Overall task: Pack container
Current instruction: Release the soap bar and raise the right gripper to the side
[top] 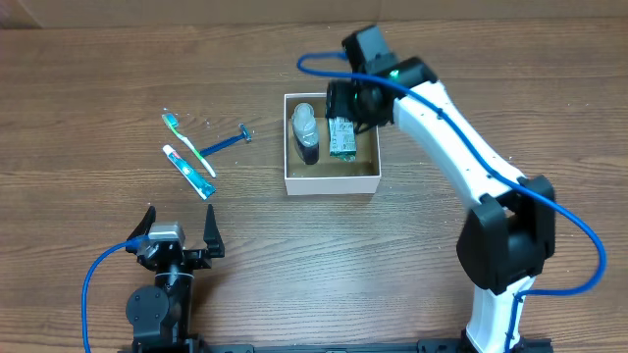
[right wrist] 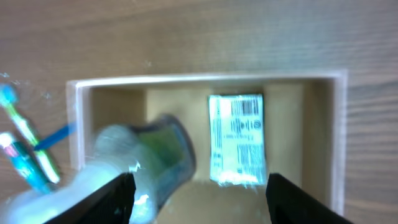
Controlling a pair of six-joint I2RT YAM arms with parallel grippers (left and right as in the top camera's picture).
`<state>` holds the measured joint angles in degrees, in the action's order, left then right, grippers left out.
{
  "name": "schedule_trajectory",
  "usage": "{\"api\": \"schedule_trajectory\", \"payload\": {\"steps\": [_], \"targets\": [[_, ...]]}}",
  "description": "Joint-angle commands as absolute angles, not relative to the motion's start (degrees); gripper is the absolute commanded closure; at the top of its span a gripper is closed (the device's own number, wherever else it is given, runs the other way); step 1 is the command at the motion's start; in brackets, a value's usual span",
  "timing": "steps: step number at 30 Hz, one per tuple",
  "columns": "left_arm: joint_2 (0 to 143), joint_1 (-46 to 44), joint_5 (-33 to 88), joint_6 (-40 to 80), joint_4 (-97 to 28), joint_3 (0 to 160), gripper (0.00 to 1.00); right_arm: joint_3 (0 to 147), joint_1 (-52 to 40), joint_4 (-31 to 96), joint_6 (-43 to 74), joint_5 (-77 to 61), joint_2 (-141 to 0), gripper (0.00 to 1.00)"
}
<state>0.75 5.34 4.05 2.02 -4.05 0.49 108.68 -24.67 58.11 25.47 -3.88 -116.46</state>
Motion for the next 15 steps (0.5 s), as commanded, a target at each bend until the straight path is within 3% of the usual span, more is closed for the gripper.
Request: {"api": "schedule_trajectory", "payload": {"steps": [1, 15], "targets": [[0.25, 5.56, 3.88, 3.01, -4.12, 0.27, 0.0, 118.43, -23.0, 63.51, 25.34, 1.72, -110.19, 0.3], [0.25, 5.56, 3.88, 2.98, -3.75, 0.27, 0.0, 122.54, 0.3, 79.59, 25.36, 6.81, -107.79, 0.0]]}}
